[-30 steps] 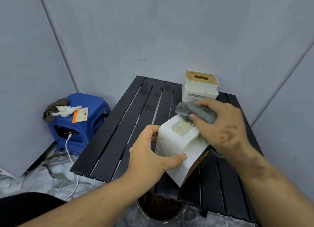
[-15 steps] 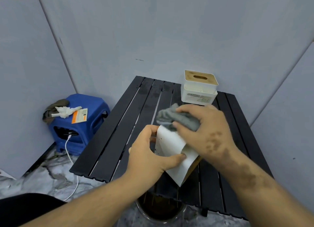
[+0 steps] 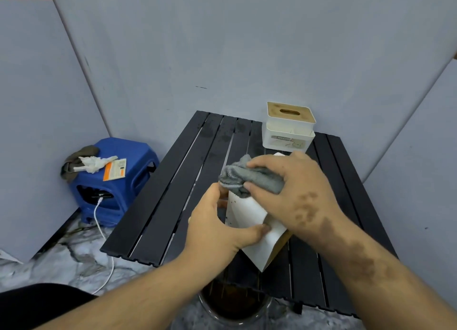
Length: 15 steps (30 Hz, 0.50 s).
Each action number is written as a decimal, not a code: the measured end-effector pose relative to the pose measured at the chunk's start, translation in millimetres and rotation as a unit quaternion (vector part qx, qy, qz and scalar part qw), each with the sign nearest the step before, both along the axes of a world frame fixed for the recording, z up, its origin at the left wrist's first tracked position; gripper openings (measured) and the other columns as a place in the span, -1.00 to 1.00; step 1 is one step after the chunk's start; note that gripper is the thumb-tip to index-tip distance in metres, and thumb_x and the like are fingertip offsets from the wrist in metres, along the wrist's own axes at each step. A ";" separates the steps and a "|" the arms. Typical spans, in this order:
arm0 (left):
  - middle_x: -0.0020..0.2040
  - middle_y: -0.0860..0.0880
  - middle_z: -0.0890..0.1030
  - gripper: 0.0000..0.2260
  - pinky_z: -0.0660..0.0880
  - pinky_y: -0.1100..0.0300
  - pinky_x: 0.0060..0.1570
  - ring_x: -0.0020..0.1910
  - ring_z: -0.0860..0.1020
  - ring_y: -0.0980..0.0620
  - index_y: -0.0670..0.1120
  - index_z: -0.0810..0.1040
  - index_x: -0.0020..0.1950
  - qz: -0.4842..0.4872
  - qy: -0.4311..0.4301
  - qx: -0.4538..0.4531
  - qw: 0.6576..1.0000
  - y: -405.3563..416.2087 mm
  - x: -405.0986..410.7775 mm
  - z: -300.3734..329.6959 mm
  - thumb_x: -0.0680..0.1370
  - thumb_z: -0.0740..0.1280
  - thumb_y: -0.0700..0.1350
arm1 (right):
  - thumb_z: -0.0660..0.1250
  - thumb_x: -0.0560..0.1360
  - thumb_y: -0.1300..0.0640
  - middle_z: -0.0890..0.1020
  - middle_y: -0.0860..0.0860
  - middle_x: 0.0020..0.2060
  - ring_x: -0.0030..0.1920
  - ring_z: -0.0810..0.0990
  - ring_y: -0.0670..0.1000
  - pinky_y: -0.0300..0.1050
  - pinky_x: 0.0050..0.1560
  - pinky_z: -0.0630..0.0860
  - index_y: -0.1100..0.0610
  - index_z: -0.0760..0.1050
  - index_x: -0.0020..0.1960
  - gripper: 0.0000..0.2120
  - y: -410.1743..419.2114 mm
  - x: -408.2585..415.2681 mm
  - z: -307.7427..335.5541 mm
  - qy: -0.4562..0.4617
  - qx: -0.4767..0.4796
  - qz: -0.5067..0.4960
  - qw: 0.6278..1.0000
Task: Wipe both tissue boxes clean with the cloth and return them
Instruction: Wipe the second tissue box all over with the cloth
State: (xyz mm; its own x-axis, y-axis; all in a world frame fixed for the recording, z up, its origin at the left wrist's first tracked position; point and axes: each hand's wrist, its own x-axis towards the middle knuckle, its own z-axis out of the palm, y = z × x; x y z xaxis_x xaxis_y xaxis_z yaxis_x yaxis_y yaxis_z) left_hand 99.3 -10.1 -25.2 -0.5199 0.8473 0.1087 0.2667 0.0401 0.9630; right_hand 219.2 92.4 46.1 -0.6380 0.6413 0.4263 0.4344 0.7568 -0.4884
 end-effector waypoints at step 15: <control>-0.01 0.25 0.66 -0.46 0.48 0.38 -0.09 0.04 0.59 0.23 0.26 0.54 0.02 0.001 -0.010 0.006 1.000 0.4 1.4 -4.6 0.17 0.72 0.03 | 0.52 0.37 -0.06 0.58 -0.24 -0.15 -0.04 0.57 -0.13 -0.11 0.01 0.57 -0.24 0.61 0.06 -0.72 30.7 13.1 -6.6 0.038 -0.047 -0.063 0.996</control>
State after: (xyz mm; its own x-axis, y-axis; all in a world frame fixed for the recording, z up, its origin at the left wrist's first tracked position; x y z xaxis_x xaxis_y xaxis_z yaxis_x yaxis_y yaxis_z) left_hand 100.7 -9.7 -29.7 -0.5235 0.8451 0.1086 0.2473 0.0287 0.9685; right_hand 232.3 123.2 39.5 -0.5178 0.7533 0.4055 0.4817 0.6484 -0.5896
